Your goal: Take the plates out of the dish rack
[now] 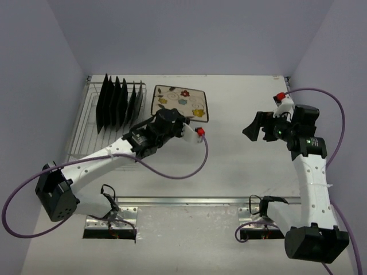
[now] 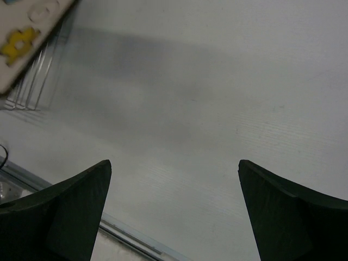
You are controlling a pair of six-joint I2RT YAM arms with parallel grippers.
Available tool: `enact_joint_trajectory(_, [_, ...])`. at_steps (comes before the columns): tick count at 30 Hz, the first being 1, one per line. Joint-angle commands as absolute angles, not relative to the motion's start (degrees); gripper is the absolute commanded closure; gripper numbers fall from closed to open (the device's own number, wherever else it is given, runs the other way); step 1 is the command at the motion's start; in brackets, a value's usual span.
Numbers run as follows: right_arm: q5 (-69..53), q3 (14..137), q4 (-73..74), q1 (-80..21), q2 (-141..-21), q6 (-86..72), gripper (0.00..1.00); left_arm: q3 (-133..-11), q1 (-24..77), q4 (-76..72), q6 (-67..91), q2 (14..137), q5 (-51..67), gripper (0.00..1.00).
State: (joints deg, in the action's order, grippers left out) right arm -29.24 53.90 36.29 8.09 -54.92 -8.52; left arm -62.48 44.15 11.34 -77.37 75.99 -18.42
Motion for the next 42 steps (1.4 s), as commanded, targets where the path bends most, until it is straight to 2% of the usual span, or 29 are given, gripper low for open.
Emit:
enact_joint_trajectory(1, [-42.67,63.79,40.27,12.95,-56.66,-4.94,0.01,-52.78,48.82,-14.26,-92.88,63.33,-22.04,1.0])
enact_joint_trajectory(8, [-53.51,74.61,47.17,15.03,-65.2,0.84,0.01,-32.98,57.32,-25.8,-101.6,52.22,-15.79,1.0])
enact_joint_trajectory(11, [-62.79,77.88,53.25,14.87,-70.75,7.42,0.01,-28.45,59.91,-29.24,-104.11,48.28,-9.82,1.0])
enact_joint_trajectory(14, [-66.56,79.44,58.43,12.47,-74.26,11.1,0.01,-24.89,61.09,-30.32,-105.01,45.91,-6.44,1.0])
enact_joint_trajectory(20, [-59.81,71.27,50.94,-2.94,-74.35,10.11,0.01,-22.98,64.28,-32.08,-103.54,45.19,-3.91,1.0])
enact_joint_trajectory(33, [-61.65,68.86,47.75,-6.25,-85.32,9.1,0.05,-20.35,66.22,-35.77,-104.1,46.12,-2.35,1.0])
enact_joint_trajectory(40, [-60.95,66.24,44.36,-12.98,-86.87,7.27,0.13,-20.59,66.36,-38.18,-103.96,47.85,-2.39,1.0])
enact_joint_trajectory(41, [-61.49,65.82,44.03,-13.85,-87.4,7.01,0.17,-20.94,66.36,-38.61,-103.78,48.4,-2.66,1.0])
enact_joint_trajectory(42, [-62.4,65.66,43.86,-14.67,-87.97,6.68,0.28,-21.27,66.36,-39.02,-103.45,49.3,-2.99,1.0])
